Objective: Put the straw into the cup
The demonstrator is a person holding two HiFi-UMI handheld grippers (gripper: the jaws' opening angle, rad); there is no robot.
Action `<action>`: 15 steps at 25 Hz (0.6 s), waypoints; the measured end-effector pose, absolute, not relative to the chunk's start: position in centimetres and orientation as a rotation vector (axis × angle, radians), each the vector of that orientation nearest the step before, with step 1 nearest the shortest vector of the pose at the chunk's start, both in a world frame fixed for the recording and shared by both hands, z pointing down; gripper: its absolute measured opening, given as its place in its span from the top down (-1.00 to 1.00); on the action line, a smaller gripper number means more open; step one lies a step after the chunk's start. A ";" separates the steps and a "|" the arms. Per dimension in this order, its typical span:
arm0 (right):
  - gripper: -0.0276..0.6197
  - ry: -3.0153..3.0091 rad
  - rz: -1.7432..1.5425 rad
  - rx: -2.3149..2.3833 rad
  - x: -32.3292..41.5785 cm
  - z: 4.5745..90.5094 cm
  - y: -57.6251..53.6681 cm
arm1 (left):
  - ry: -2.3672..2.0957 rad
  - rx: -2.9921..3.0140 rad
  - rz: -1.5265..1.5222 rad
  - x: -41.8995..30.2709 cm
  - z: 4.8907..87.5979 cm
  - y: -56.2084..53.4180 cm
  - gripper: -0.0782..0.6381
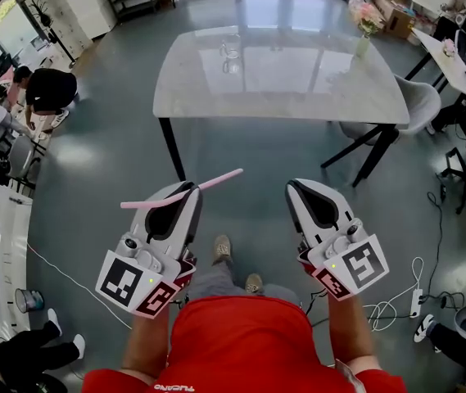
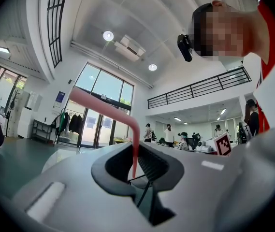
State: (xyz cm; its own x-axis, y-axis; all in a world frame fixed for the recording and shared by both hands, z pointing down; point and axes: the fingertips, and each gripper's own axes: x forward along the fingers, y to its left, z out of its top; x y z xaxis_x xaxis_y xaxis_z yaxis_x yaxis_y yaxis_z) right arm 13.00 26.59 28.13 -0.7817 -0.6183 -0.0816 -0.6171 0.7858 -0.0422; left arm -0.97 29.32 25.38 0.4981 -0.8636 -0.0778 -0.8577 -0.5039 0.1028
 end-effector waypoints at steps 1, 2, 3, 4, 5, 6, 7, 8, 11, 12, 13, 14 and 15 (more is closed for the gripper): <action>0.91 2.885 -0.018 -1.001 13.0 28.1 26.2 | -1.541 2.674 -0.188 -1.1 25.3 28.9 0.68; 0.91 2.887 -0.016 -1.004 13.0 28.1 25.8 | -1.542 2.673 -0.192 -1.2 25.3 28.5 0.68; 0.91 2.888 -0.015 -1.007 12.9 28.2 25.3 | -1.542 2.674 -0.195 -1.3 25.4 28.1 0.68; 0.91 2.890 -0.014 -1.010 12.9 28.3 24.9 | -1.542 2.675 -0.198 -1.5 25.4 27.6 0.68; 0.91 2.891 -0.012 -1.011 12.7 28.3 24.5 | -1.542 2.675 -0.201 -1.7 25.5 27.1 0.68; 0.91 2.892 -0.009 -1.011 12.5 28.3 24.0 | -1.542 2.675 -0.205 -1.9 25.5 26.5 0.68; 0.91 2.893 -0.006 -1.009 12.3 28.3 23.4 | -1.543 2.674 -0.208 -2.2 25.6 25.8 0.68; 0.91 2.895 -0.003 -1.008 12.0 28.3 22.7 | -1.544 2.673 -0.211 -2.4 25.6 25.0 0.68; 0.91 2.896 0.001 -1.018 11.3 28.3 20.2 | -1.538 2.676 -0.213 -3.2 25.7 22.4 0.68; 0.91 2.897 0.001 -1.023 11.0 28.3 19.4 | -1.536 2.679 -0.213 -3.5 25.7 21.5 0.68; 0.91 2.898 0.002 -1.027 10.7 28.3 18.5 | -1.534 2.680 -0.212 -3.9 25.8 20.6 0.68; 0.91 2.900 0.001 -1.031 10.3 28.3 17.6 | -1.531 2.680 -0.212 -4.3 25.8 19.7 0.68; 0.91 2.901 0.000 -1.034 9.9 28.4 16.8 | -1.527 2.680 -0.211 -4.6 25.9 18.8 0.68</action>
State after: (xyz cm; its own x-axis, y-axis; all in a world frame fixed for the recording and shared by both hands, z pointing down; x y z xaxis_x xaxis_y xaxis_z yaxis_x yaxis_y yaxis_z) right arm 9.89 16.76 28.38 -0.7728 -0.6320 -0.0580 -0.6320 0.7747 -0.0209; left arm -4.62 18.83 25.86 0.5031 -0.8591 -0.0939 -0.8523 -0.5112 0.1107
